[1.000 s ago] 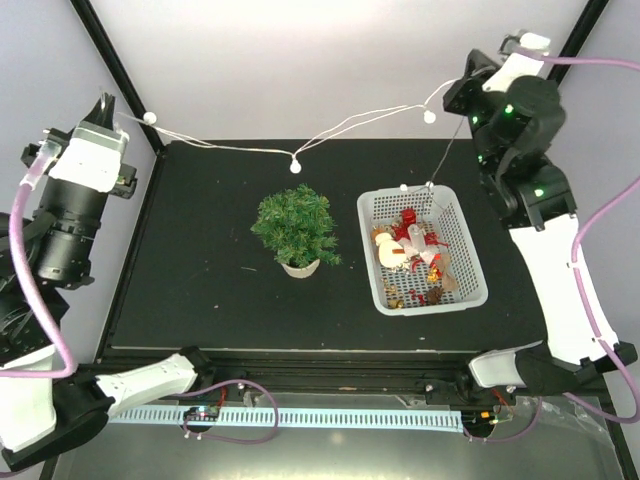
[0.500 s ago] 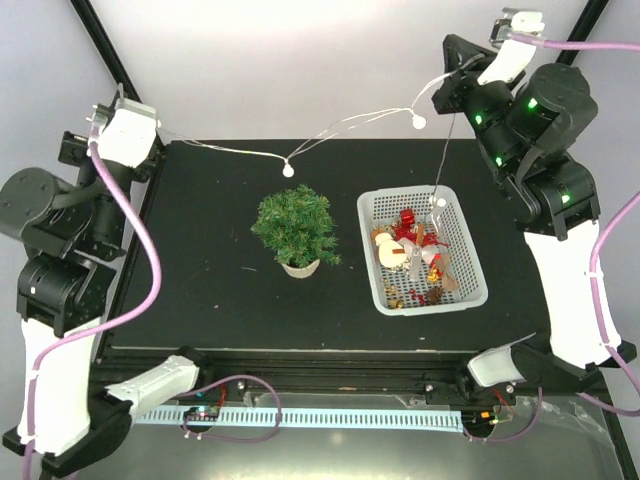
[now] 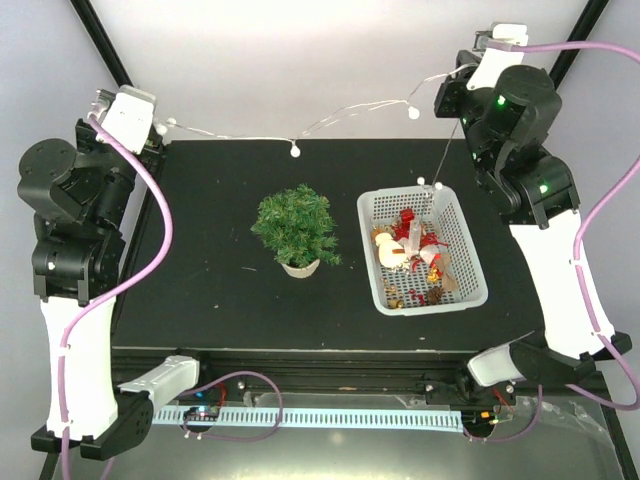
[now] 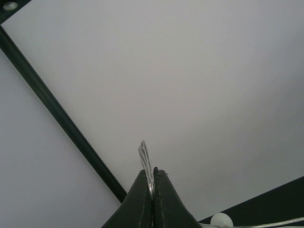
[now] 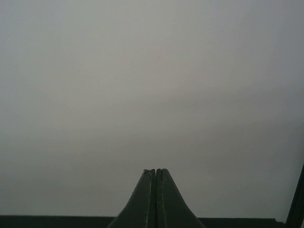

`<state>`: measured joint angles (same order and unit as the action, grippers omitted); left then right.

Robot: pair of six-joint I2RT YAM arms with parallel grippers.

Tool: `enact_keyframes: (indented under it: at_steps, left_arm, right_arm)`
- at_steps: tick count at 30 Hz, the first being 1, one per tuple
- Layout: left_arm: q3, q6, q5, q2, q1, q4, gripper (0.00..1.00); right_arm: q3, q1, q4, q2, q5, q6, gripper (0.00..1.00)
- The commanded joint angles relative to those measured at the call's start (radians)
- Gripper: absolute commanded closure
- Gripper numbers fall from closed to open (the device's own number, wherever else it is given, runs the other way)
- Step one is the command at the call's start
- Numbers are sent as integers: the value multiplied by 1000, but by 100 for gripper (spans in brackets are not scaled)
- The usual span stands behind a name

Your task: Decorate the small christmas tree

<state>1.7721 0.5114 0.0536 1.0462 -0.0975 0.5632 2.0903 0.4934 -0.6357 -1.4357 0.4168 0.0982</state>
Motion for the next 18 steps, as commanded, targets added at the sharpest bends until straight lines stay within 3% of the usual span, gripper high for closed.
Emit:
enact_keyframes:
  at_steps: [1,3,8,18]
  left_arm:
    - [16,-59,-58,6,10,13,98]
    - [11,-68,-61,8,12,14,98]
    - [7,-77,-63,9,19,4,98]
    - [53,-103,-77,19,62,7,98]
  right_arm:
    - [-25,2,140,41,57,-51,99]
    - [21,-6,69,-30,74,-50,99]
    - [108,34,-8,-83,-113,39,99]
    - [272,201,-86,-70,-133,45,99]
